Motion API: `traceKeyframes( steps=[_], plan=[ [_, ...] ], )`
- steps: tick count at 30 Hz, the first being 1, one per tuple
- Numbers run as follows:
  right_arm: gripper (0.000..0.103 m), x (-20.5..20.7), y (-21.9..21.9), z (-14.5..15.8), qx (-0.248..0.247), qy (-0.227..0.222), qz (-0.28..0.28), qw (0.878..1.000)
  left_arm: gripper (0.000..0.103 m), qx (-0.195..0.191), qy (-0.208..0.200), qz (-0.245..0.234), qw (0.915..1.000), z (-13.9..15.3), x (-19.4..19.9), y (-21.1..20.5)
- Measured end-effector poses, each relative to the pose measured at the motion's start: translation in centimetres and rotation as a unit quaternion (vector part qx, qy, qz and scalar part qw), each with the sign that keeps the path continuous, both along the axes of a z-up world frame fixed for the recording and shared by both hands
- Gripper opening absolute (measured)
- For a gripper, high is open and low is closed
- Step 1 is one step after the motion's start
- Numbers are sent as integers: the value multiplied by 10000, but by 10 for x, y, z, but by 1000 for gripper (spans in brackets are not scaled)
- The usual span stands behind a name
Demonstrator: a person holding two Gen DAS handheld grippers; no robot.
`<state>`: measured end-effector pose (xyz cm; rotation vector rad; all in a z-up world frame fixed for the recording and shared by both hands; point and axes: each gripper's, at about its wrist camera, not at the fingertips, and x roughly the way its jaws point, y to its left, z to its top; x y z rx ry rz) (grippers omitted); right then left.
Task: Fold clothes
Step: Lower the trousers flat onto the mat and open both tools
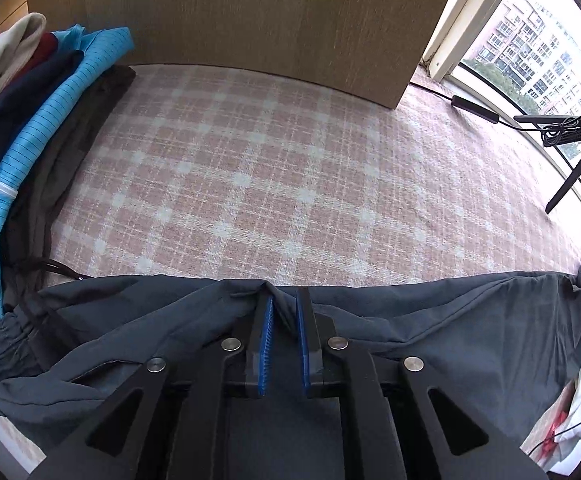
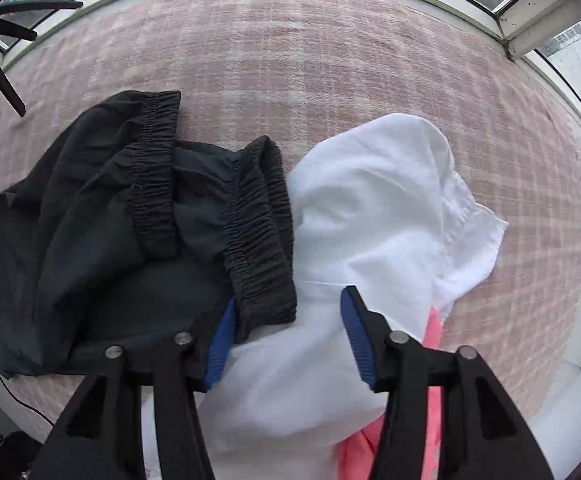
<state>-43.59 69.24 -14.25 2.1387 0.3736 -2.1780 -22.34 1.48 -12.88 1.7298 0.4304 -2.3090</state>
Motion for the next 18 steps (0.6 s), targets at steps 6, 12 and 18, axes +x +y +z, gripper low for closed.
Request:
traceKeyframes(
  steps=[6,12,18],
  plan=[
    [65,5,-43,44,-551,1108,477,9912,13,44,33,-18,10000,1,-2,0],
    [65,-19,-88,-4,-474,753,868,9922,21,100,92,-48,9999,8,5,-4],
    [26,-17,-85,-19,-1217,423,551,9901,32,4,69,-101,9999,13,15,-7]
  ],
)
